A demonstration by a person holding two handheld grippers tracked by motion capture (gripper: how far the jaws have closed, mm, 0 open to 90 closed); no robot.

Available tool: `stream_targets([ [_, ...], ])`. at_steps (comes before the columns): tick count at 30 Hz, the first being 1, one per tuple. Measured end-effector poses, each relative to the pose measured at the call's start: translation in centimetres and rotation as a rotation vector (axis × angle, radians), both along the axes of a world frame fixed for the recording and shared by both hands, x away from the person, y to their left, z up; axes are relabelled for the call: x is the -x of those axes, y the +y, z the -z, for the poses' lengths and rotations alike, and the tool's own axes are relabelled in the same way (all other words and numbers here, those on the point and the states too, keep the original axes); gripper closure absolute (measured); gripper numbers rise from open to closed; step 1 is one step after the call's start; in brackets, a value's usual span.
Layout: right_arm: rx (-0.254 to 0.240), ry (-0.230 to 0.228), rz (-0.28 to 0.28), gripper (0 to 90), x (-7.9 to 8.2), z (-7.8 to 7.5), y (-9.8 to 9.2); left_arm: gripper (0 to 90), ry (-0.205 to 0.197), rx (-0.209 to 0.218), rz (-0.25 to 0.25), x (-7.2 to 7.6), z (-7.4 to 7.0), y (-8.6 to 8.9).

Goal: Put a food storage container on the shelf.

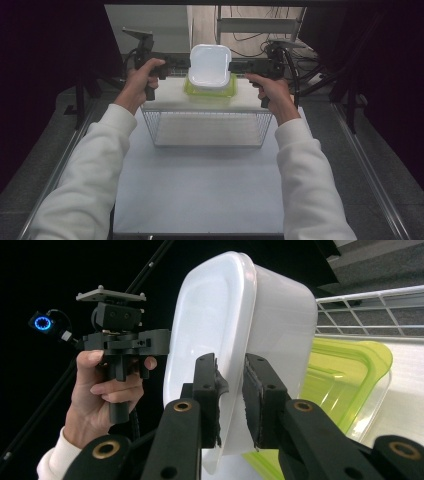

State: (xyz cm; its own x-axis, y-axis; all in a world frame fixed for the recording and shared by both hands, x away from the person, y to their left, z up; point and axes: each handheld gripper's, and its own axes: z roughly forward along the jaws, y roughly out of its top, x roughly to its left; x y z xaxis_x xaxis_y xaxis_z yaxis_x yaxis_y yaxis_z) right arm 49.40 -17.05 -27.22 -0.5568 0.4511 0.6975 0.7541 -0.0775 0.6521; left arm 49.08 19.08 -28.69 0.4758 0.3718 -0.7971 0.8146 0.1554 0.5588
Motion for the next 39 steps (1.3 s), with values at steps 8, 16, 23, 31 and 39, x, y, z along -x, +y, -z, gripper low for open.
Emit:
stream_targets([
  [8, -0.008, 0.044, 0.031, 74.6, -0.8, 0.1, 0.1, 79.2, 0.049, 0.05, -0.009, -1.1, 0.7, 0.1],
  [16, -0.019, 0.098, 0.065, 74.7, -1.5, 0.6, 0.1, 77.6, 0.078, 0.073, -0.021, -1.8, 1.5, 0.1],
  [23, -0.024, 0.101, 0.069, 74.8, -1.5, 0.7, 0.0, 77.5, 0.077, 0.075, -0.023, -1.8, 1.6, 0.1],
  [31, -0.029, 0.106, 0.073, 74.6, -1.4, 0.7, 0.0, 77.4, 0.074, 0.071, -0.026, -1.7, 1.6, 0.1],
  [39, -0.01, 0.066, 0.095, 63.0, -1.1, 0.4, 0.2, 62.2, 0.021, 0.039, -0.067, -1.4, 1.1, 0.1],
])
